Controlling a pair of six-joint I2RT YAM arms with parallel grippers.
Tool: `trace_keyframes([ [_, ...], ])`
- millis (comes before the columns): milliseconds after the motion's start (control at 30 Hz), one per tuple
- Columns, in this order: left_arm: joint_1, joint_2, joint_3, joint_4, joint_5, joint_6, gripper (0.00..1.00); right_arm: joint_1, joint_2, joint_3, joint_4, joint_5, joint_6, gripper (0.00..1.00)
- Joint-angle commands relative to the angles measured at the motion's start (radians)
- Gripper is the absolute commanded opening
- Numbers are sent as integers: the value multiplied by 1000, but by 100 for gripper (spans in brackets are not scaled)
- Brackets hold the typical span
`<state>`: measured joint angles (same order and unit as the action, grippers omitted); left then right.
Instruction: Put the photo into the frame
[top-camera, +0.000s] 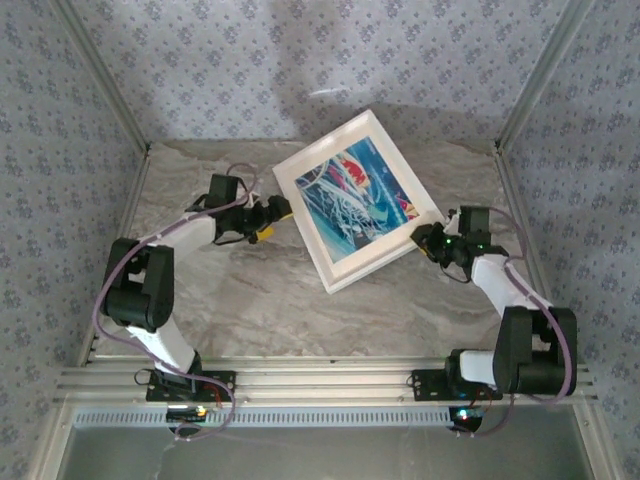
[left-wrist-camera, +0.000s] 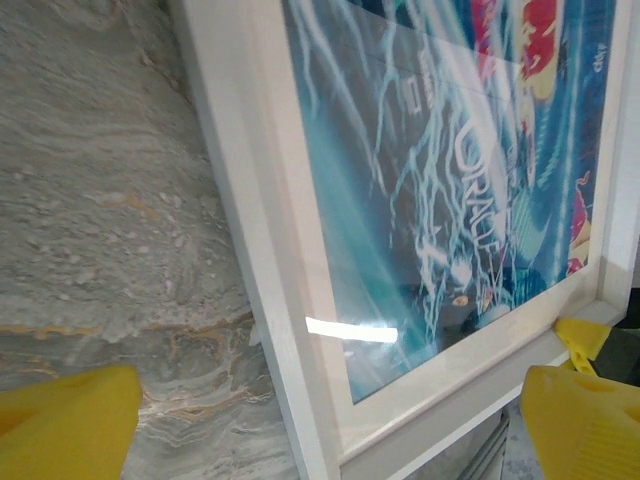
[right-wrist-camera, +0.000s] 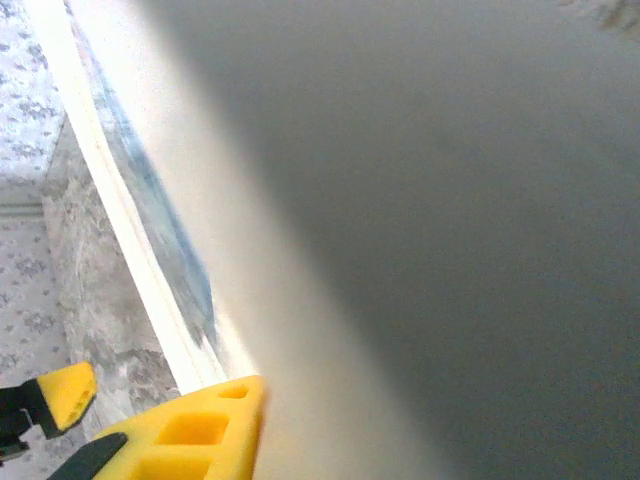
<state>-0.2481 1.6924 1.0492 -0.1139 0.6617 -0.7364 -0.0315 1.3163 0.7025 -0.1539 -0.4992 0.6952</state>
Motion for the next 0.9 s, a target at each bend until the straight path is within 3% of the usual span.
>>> trace_keyframes([
  [0, 17, -53, -26, -38, -22, 34, 97, 27, 91, 72, -136, 124, -305, 0],
  [367, 84, -81, -60, -66, -60, 58, 97, 79, 344, 337, -371, 234, -546, 0],
  [867, 149, -56, -45, -109, -116, 95, 98, 64, 579, 575, -434, 214, -588, 0],
])
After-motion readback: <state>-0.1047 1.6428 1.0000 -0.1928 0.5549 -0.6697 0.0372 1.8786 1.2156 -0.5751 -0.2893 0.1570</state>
